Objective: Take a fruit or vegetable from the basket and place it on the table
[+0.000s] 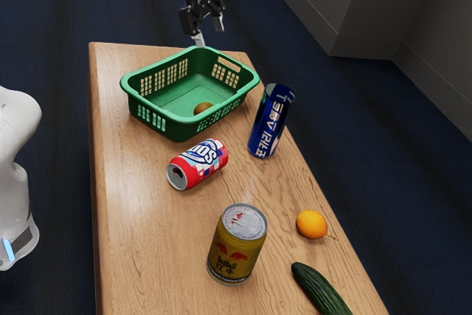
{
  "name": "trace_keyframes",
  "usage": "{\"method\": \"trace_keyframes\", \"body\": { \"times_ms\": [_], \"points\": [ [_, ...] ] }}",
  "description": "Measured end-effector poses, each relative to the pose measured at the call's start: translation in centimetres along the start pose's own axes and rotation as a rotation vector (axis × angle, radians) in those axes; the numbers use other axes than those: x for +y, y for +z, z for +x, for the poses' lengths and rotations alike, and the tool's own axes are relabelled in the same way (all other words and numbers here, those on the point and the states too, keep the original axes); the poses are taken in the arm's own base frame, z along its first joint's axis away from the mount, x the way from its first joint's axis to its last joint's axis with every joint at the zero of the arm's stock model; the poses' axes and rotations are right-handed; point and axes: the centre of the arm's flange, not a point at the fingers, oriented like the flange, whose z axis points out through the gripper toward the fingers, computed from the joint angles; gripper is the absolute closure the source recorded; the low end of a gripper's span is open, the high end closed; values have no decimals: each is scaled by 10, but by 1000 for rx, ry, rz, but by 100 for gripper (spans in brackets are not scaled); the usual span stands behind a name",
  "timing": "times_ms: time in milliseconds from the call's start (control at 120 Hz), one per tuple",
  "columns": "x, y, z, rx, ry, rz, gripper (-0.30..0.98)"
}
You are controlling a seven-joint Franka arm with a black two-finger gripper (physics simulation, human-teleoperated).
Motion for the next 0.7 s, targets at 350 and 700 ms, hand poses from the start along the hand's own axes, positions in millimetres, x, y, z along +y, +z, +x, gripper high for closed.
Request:
{"method": "trace_keyframes", "body": {
  "times_ms": [350,700],
  "points": [
    [12,50,-25,16,-8,-6,2],
    [-11,90,-48,116,-7,-4,2]
  ]
}}
